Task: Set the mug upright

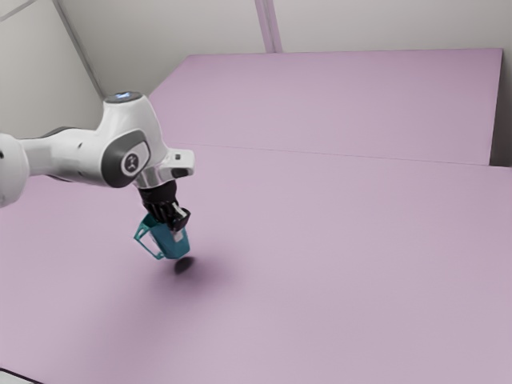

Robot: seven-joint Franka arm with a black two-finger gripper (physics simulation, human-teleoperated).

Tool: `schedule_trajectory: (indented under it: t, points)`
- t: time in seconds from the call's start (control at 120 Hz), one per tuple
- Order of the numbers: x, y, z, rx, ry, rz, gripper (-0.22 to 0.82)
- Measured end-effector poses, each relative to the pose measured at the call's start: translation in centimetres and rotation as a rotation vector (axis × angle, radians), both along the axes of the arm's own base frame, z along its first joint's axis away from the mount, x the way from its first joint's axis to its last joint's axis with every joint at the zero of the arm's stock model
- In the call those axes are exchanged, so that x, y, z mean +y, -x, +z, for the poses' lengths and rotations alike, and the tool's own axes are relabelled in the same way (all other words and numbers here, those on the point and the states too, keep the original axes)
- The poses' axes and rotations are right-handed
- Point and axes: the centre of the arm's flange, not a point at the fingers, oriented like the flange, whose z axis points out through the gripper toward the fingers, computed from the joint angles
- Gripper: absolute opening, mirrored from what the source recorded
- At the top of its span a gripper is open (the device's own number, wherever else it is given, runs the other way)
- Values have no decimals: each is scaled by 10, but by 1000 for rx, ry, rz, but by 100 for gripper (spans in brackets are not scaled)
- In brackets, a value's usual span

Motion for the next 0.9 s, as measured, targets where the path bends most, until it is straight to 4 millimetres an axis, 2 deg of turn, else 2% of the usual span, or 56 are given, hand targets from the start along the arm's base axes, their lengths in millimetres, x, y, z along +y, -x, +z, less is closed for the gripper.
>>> schedule_trajectory:
  t: [0.292,0.9]
  points:
    - [-12,-2,-19,5,-9,72,-17]
    - [-9,-6,-45,28,-17,197,-17]
